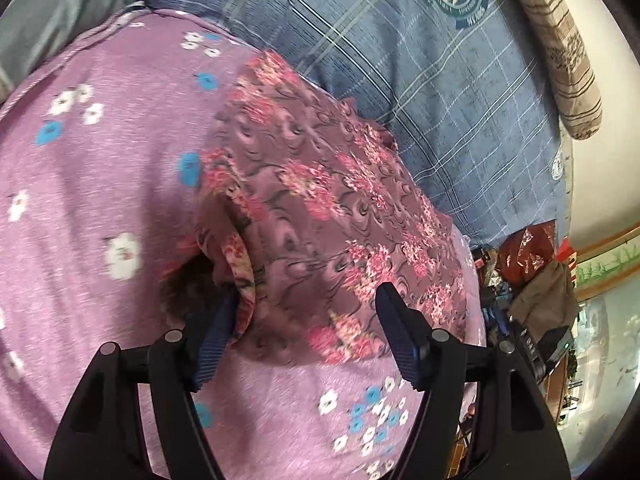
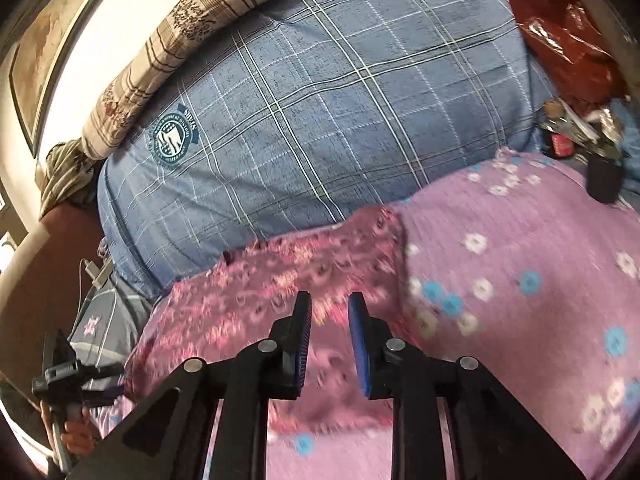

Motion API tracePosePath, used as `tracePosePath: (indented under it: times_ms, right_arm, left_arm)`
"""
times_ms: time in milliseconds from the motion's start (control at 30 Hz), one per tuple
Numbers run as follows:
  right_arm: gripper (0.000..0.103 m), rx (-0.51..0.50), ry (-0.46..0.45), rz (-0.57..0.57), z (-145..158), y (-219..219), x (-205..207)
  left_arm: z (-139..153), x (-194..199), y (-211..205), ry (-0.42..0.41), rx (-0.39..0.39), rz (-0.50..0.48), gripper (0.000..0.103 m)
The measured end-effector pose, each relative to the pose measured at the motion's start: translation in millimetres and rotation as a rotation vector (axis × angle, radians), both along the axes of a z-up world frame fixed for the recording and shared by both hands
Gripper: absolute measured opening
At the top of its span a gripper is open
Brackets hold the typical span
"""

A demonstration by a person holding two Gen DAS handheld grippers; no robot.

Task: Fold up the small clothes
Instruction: 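Open both grippers and release the folded shirt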

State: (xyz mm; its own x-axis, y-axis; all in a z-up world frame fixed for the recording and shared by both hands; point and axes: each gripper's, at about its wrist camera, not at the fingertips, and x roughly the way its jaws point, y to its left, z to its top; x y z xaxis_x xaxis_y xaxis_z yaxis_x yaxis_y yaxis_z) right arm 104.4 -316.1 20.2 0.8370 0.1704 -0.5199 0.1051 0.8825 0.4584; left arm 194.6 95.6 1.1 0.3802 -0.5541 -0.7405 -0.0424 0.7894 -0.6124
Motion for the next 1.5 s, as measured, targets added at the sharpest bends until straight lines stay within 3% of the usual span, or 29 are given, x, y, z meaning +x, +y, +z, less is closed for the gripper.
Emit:
tracePosePath:
  times_ms: [100, 167, 233, 367, 433, 533, 633, 667, 700, 733, 800, 867, 967, 1100, 1200, 1300, 1333, 1367, 1400, 1500]
  right_arm:
    - [0.025, -0.044, 0.031, -0.012, -24, 4, 20]
    - [0.029, -0.074, 0.211, 0.001, -68, 3, 43]
    - [0.029, -0.085, 0.124, 0.009, -75, -1, 35]
    - [0.029, -0.077, 0.173, 0.006, -61, -2, 29]
    - [0.033, -0.042, 0.118, 0.029, -50, 3, 18]
    - [0.036, -0.062, 0.085, 0.098, -51, 21, 3]
    - [0.042, -0.108, 0.191, 0.151, -83, 40, 5]
    - [0.042, -0.148, 0.136, 0.140, -82, 44, -1]
    - [0.043, -0.167, 0.143, 0.139, -82, 48, -1]
    - [0.043, -0.177, 0.160, 0.132, -81, 50, 0]
    - [0.044, -0.165, 0.202, 0.106, -77, 52, 1]
    - [0.044, -0.135, 0.215, 0.079, -70, 50, -3]
    - [0.056, -0.114, 0.189, 0.073, -70, 51, -14]
    - [0.057, -0.148, 0.169, 0.072, -85, 52, -20]
    - [0.062, -0.157, 0.117, 0.066, -89, 54, -27]
    - [0.068, -0.174, 0.070, 0.069, -94, 57, -31]
    - [0.069, -0.190, 0.057, 0.071, -96, 59, -32]
    - [0.070, -0.205, 0.044, 0.076, -97, 62, -33]
    - [0.072, -0.205, 0.039, 0.079, -97, 62, -34]
    - [0.077, -0.176, 0.023, 0.099, -98, 60, -34]
  left_arm:
    - [-11, 6, -10, -0.013, 0.103, 0.030, 0.069]
    - [-33, 11, -8, 0.044, 0.195, 0.046, 0.069]
    - [-40, 9, 0, 0.021, 0.170, 0.038, 0.066]
    - [-28, 3, 23, 0.050, 0.091, 0.039, 0.066]
    - [-16, -5, 45, 0.026, -0.007, 0.093, 0.066]
    - [-9, -18, 59, 0.001, -0.063, 0.130, 0.070]
    - [-25, -23, 52, 0.042, -0.022, 0.116, 0.075]
    - [-41, -24, 48, 0.102, 0.028, 0.103, 0.075]
    - [-49, -23, 43, 0.123, 0.037, 0.092, 0.072]
    - [-46, -26, 42, 0.082, 0.054, 0.089, 0.072]
    - [-39, -28, 44, 0.091, 0.074, 0.085, 0.068]
    - [-32, -33, 59, 0.089, 0.004, 0.115, 0.068]
    - [-26, -42, 85, 0.083, -0.078, 0.205, 0.068]
    - [-34, -57, 86, 0.110, -0.218, 0.171, 0.069]
    - [-47, -61, 71, 0.143, -0.263, 0.149, 0.070]
    - [-63, -57, 72, 0.174, -0.278, 0.197, 0.069]
    - [-69, -55, 75, 0.175, -0.295, 0.217, 0.067]
    - [-69, -54, 80, 0.168, -0.306, 0.245, 0.045]
    - [-65, -51, 86, 0.143, -0.267, 0.288, 0.006]
    - [-50, -49, 101, 0.075, -0.206, 0.333, 0.005]
